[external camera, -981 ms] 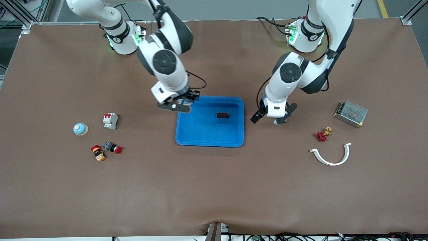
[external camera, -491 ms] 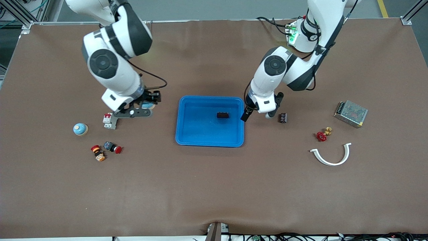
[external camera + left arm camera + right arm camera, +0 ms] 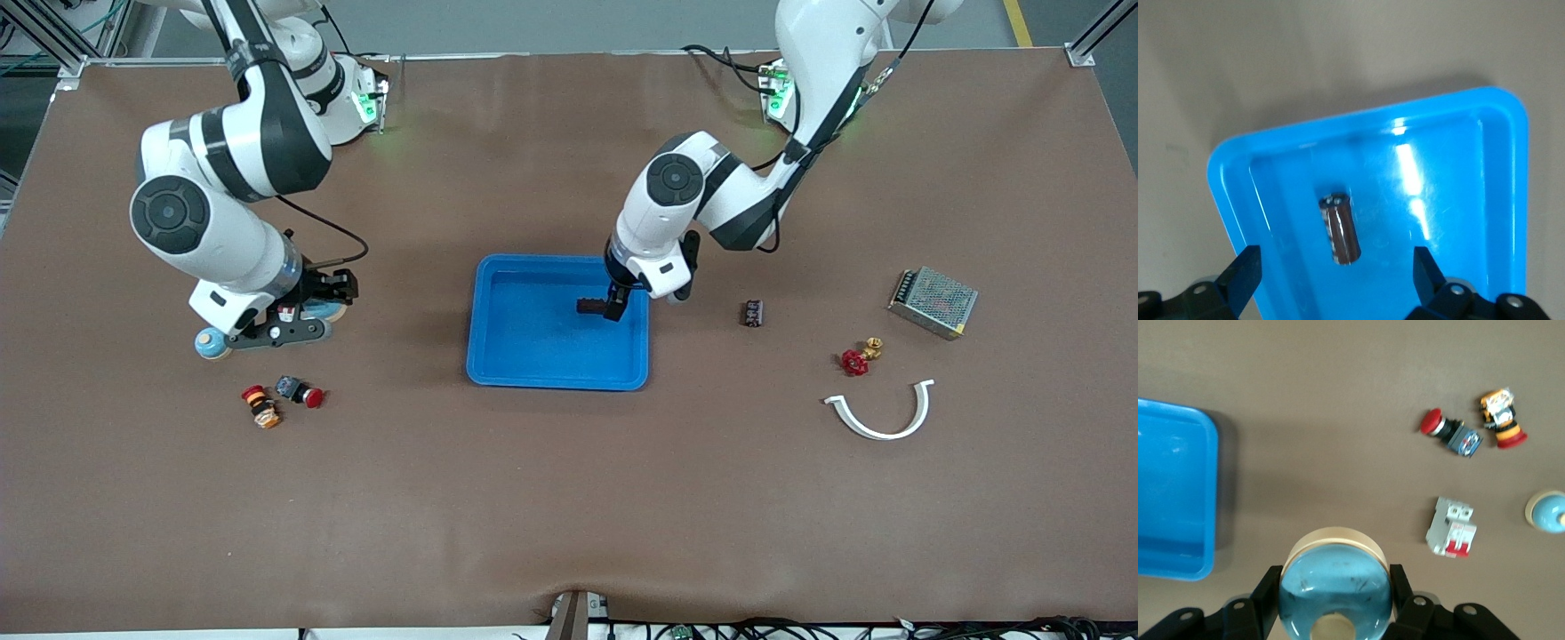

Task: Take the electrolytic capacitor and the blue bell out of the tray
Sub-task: 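Carry the bell with the right gripper while the left gripper grasps the capacitor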

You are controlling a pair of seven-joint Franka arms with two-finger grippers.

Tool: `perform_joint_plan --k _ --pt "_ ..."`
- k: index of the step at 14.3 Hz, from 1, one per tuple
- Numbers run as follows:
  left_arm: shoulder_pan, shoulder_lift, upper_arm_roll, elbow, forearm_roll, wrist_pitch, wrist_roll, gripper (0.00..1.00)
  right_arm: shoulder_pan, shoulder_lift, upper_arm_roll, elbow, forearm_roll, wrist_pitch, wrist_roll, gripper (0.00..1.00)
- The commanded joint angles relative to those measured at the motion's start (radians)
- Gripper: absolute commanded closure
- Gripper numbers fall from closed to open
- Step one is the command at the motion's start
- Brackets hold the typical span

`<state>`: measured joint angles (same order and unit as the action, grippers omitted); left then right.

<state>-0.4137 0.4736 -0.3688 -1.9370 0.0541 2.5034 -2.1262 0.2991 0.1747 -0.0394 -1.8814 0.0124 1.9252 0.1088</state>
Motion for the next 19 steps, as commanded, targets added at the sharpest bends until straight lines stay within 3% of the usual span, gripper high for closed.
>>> perform_joint_plan --k 1,4,6,14,19 --pt "-0.049 0.066 0.024 0.076 0.03 -0.021 -0.089 0.0 -0.049 -0.011 0.018 -0.073 -0.017 0.099 -0.061 0.51" --pt "-0.068 0.131 0.037 0.127 0.148 -0.021 -0.225 0.0 -0.074 -0.004 0.018 -0.16 -0.017 0.231 -0.101 0.51" --pt "-0.073 0.167 0.037 0.151 0.164 -0.021 -0.248 0.0 -0.086 0.014 0.018 -0.214 -0.017 0.325 -0.11 0.51" --pt "-0.102 0.223 0.048 0.188 0.164 -0.02 -0.27 0.0 -0.098 0.17 0.018 -0.22 -0.017 0.468 -0.132 0.5" --pt "-0.152 0.246 0.099 0.2 0.164 -0.012 -0.275 0.0 -0.107 0.235 0.018 -0.229 -0.017 0.532 -0.17 0.49"
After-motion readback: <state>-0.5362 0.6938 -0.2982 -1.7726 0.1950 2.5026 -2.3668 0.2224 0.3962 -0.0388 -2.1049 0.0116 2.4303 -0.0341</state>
